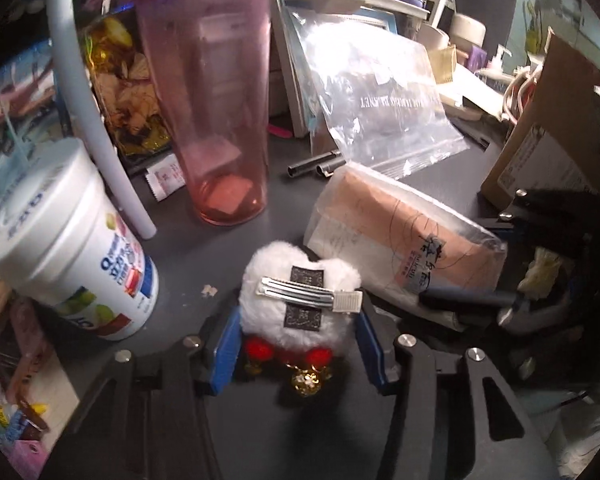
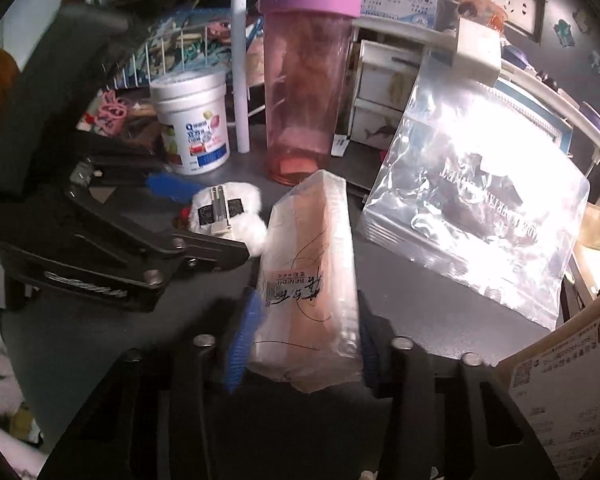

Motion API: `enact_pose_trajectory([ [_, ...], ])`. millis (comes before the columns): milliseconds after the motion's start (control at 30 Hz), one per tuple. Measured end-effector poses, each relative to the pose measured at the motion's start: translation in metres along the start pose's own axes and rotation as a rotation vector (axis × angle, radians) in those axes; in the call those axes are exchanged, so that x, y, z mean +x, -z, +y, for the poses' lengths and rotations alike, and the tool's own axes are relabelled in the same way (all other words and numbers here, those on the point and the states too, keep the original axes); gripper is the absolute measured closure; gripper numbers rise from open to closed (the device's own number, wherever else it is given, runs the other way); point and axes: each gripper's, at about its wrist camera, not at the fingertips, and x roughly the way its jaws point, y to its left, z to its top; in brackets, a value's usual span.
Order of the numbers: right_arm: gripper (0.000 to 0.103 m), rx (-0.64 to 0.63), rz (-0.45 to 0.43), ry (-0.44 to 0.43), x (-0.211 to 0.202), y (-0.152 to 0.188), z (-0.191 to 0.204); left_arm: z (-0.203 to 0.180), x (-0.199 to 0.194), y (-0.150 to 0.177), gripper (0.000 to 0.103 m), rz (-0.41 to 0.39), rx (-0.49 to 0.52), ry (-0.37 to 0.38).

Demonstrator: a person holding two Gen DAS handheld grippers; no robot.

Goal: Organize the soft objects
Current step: 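Move back to the desk and grasp the white fluffy plush with the left tool, then lower the right tool over the bagged pink item and close it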

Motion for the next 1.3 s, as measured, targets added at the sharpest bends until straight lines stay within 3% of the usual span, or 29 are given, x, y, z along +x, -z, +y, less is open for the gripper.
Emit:
enact_pose_trajectory([
  [167, 0.086, 0.016, -0.013, -0.033, -0.009, 0.004, 0.001, 0.001, -0.008, 0.009, 0.055, -0.003, -0.01, -0.006],
  [500, 0.088, 0.008, 0.022, -0.241, -0.029, 0.018, 0.024, 0.009, -0.047, 0.045, 0.055, -0.047, -0.064, -0.034],
  [533, 0.083, -0.002, 0.025, -0.229, -0.029, 0.02, 0.027, 0.011, -0.05, 0.049, 0.055, -0.051, -0.067, -0.036],
  [600, 0.057, -0.015, 0.024, -0.174, -0.031, 0.023, 0.031, 0.013, -0.055, 0.056, 0.055, -0.057, -0.075, -0.041],
  [633, 0.039, -0.006, 0.007, -0.144, -0.032, 0.024, 0.03, 0.015, -0.057, 0.058, 0.055, -0.059, -0.081, -0.043],
  [667, 0.031, 0.005, -0.007, -0.129, -0.033, 0.024, 0.027, 0.017, -0.058, 0.061, 0.055, -0.062, -0.088, -0.042],
  [833, 0.031, 0.037, -0.014, -0.151, -0.031, 0.019, 0.024, 0.02, -0.055, 0.064, 0.055, -0.062, -0.099, -0.029],
  [1033, 0.031, -0.052, 0.031, -0.041, -0.01, 0.014, 0.038, 0.024, -0.051, 0.062, 0.055, -0.065, -0.111, -0.007],
  [1133, 0.032, -0.038, 0.045, -0.06, -0.006, 0.012, 0.033, 0.025, -0.048, 0.063, 0.055, -0.058, -0.117, -0.004],
  [1300, 0.046, -0.037, 0.054, -0.091, -0.005, 0.011, 0.03, 0.026, -0.043, 0.06, 0.054, -0.057, -0.115, -0.005],
])
